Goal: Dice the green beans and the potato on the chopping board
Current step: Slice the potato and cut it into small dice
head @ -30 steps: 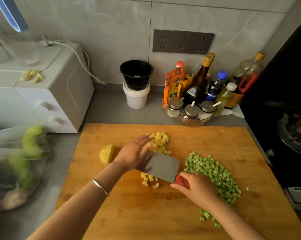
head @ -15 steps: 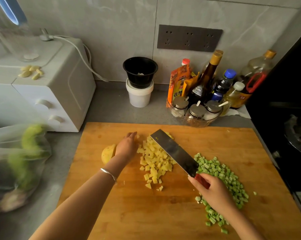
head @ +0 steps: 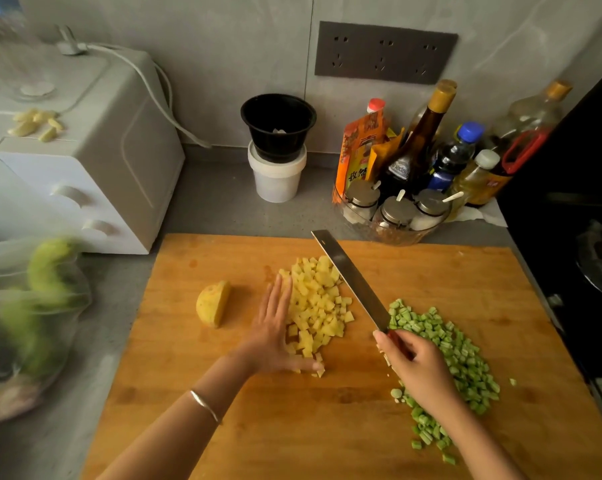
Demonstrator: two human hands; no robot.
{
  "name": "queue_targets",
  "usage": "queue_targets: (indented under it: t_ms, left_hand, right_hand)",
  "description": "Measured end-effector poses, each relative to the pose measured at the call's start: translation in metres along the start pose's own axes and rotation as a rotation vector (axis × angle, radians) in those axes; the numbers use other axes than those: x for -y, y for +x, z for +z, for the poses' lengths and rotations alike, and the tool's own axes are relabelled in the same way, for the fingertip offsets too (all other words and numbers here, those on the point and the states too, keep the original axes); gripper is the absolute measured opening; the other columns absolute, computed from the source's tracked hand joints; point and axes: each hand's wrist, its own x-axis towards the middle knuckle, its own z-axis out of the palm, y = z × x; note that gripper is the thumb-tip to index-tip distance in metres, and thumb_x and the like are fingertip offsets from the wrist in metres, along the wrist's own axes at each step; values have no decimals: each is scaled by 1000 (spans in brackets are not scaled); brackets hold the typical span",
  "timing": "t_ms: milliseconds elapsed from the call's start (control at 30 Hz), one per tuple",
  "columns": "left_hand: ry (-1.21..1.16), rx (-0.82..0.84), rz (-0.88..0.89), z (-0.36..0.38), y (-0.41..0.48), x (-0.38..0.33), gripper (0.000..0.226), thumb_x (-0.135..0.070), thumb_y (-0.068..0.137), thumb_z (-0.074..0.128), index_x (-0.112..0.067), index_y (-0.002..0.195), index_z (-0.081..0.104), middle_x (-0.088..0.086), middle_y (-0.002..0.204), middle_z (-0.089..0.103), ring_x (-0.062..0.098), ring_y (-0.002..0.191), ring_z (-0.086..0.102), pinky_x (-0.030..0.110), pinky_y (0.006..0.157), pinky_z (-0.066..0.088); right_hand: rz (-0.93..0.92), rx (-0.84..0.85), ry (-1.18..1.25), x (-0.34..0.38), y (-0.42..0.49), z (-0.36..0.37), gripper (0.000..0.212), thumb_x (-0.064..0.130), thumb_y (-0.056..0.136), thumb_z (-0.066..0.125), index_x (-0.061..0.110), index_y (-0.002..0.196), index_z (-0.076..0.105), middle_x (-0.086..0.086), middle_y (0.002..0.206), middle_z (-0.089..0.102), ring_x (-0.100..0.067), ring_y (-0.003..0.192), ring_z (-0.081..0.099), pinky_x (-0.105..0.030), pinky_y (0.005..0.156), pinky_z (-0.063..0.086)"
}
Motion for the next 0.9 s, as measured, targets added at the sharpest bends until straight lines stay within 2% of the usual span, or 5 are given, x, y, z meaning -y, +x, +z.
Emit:
queue_targets:
  t_ms: [167, 433, 633, 733, 900]
  left_hand:
    - [389, 44, 12, 11, -5, -1, 151, -94, 41, 55, -28, 134, -44, 8, 142, -48, 34, 131, -42, 45, 107, -23]
    - [223, -150, -136, 24, 28, -22, 138, -92, 49, 52, -34, 141, -32, 7, 153, -32, 35, 140, -26, 52, 117, -4]
    - [262, -261, 8, -6, 2, -21, 112, -92, 63, 34, -35, 150, -7, 0, 158, -19, 27, 142, -24, 45, 114, -14]
    - [207, -474, -48, -39, -18, 0, 82, -71, 83, 39, -25, 149, 23, 0, 158, 12, 23, 146, -1, 41, 116, -2]
    - [58, -523, -340, -66, -40, 45, 70, -40, 86, 64, -13, 143, 35, 11, 146, 35, 31, 134, 28, 43, 109, 27]
  right_hand:
    - [-20, -6, 28, -1, 2, 2, 67, 66, 80, 54, 0, 73, 61, 4, 52, 44, -10, 49, 41, -26, 51, 30]
    - [-45, 5, 27, 7, 2, 13, 61, 61, 79, 53, 1, 73, 63, 5, 52, 44, -7, 49, 41, -24, 51, 29]
    - [-35, 34, 78, 19, -6, 19, 56, 59, 80, 53, 4, 73, 62, 10, 49, 40, -6, 45, 37, -24, 49, 27]
    - [-35, 64, 156, 32, -11, 27, 57, 59, 79, 53, 2, 73, 59, 8, 49, 37, -6, 44, 33, -25, 49, 26]
    - [-38, 83, 232, 49, -21, 47, 57, 61, 78, 53, 6, 71, 59, 7, 48, 36, -9, 43, 32, -30, 50, 26]
